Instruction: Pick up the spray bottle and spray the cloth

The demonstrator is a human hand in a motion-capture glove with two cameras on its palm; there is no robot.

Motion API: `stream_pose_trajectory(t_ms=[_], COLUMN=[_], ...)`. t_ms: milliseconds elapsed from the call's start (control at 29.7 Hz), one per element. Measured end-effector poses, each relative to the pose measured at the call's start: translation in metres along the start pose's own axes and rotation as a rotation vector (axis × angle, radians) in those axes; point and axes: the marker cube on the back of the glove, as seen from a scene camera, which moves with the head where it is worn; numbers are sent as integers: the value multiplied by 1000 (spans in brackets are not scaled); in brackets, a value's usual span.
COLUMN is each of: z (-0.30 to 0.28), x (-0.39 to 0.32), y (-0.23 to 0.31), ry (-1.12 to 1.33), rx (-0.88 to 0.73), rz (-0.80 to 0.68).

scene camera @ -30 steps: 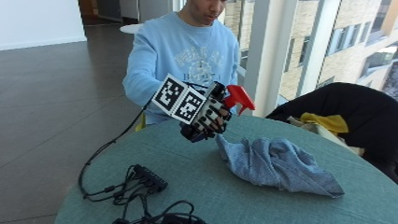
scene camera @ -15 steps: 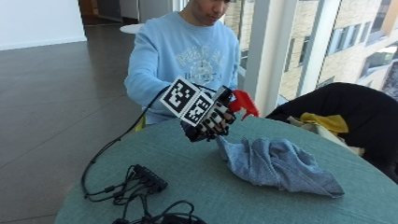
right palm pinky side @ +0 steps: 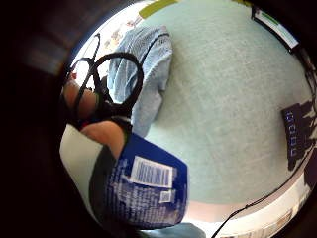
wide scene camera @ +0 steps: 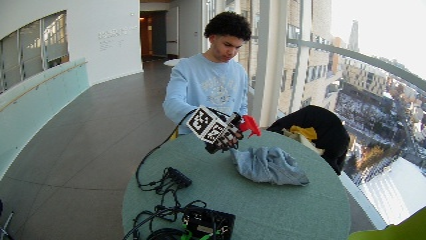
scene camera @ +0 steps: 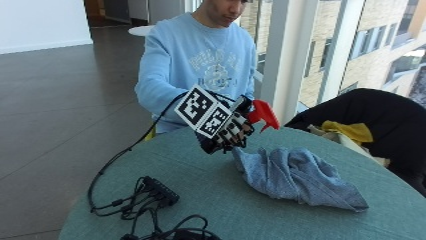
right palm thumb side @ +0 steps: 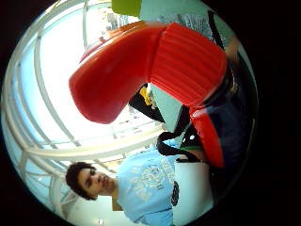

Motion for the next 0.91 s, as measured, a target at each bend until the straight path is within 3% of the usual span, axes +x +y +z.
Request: stream_pose_trajectory(t_ms=[336, 908], z=[6, 81], x=[-18, -123], y=[1, -3], ry=[-62, -414], rx=[26, 141], rz=[-82, -566])
